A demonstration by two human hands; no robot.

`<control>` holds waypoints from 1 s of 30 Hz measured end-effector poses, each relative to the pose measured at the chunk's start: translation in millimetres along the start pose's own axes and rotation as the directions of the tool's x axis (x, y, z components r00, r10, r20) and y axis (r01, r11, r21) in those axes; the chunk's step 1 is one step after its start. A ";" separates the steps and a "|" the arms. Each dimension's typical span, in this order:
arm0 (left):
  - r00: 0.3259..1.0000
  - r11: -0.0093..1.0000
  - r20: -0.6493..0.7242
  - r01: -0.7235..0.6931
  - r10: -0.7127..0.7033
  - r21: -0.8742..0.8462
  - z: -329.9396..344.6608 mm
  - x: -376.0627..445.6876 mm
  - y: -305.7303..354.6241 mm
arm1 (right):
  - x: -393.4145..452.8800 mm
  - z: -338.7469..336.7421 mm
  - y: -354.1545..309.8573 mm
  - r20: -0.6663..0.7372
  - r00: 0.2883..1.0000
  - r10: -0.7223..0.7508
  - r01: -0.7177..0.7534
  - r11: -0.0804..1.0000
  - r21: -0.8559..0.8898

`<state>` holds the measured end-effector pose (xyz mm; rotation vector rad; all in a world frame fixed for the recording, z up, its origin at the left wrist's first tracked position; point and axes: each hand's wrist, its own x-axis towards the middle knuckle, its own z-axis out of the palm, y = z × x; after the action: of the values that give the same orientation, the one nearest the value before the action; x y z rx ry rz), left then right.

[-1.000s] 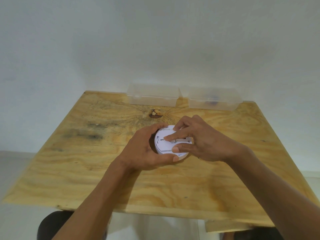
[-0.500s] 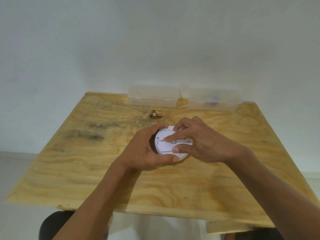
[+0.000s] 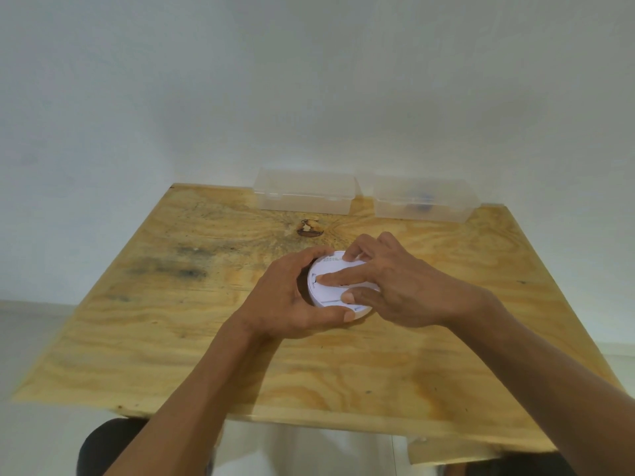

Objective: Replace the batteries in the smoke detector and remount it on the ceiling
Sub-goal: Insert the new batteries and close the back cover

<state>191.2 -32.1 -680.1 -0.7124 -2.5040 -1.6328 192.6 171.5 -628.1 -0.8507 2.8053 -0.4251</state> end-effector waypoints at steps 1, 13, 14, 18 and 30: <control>1.000 1.000 0.000 0.003 -0.003 0.005 0.3 -0.3 -0.8 | 0.1 0.5 -0.1 -0.004 1.000 0.004 -0.004 1.000 0.006; 0.998 0.997 -0.009 0.061 -0.060 0.053 2.1 -0.9 -7.3 | -0.6 11.2 1.3 -0.169 0.984 0.053 -0.041 0.996 0.075; 0.998 0.997 -0.007 0.062 -0.062 0.055 2.1 -0.9 -7.7 | -0.7 11.5 0.7 -0.174 0.983 0.052 -0.040 0.997 0.072; 0.997 0.996 -0.014 0.073 -0.073 0.056 2.3 -1.1 -8.2 | -1.3 15.1 -2.1 -0.208 0.974 0.088 -0.073 0.994 0.079; 0.995 0.992 -0.034 0.092 -0.090 0.081 2.7 -0.6 -8.6 | -4.5 25.5 -8.4 -0.337 0.915 0.220 -0.177 0.972 0.153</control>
<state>188.7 -32.7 -688.8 -0.5687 -2.6013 -1.5435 207.0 161.7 -649.1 -0.4951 3.1080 -0.7721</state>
